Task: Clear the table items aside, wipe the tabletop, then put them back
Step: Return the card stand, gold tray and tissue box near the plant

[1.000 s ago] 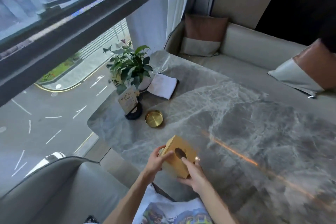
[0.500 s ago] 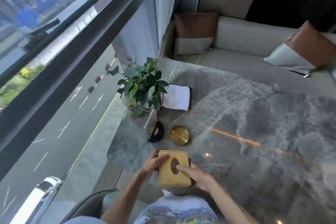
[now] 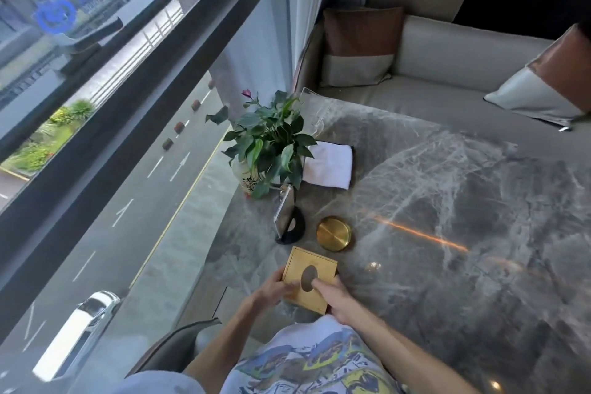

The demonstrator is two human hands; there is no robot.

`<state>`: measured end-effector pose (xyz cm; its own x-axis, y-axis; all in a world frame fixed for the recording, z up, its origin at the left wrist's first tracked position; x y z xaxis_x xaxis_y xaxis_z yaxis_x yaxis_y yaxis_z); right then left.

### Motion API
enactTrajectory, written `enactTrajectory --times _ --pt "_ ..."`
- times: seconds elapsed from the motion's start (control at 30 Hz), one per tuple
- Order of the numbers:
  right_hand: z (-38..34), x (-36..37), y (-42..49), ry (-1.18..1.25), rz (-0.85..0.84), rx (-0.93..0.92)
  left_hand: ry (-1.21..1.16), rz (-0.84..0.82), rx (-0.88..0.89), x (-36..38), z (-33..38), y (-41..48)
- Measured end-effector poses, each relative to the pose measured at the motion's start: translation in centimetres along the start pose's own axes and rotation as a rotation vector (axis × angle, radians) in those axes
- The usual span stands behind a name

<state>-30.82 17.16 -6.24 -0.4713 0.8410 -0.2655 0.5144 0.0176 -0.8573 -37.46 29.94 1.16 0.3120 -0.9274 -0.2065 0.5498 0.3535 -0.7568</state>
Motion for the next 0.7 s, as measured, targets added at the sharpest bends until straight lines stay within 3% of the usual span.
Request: enactTrajectory --times 0.7 --pt "0.0 0.3 1.0 -0.112 0.072 0.048 0.094 0.042 -0.161 -0.9 -2.2 2.3"
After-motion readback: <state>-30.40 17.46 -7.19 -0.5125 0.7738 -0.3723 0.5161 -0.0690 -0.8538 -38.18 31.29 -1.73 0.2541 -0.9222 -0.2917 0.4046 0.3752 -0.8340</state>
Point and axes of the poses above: each hand's wrist, its own y-axis towards the middle knuckle, its own x-axis out of the palm, z = x × y, the point moved 8 cm from there along y, towards the middle knuckle, and after that the axes turned 14 degrees about z, right-handed, at the moved point
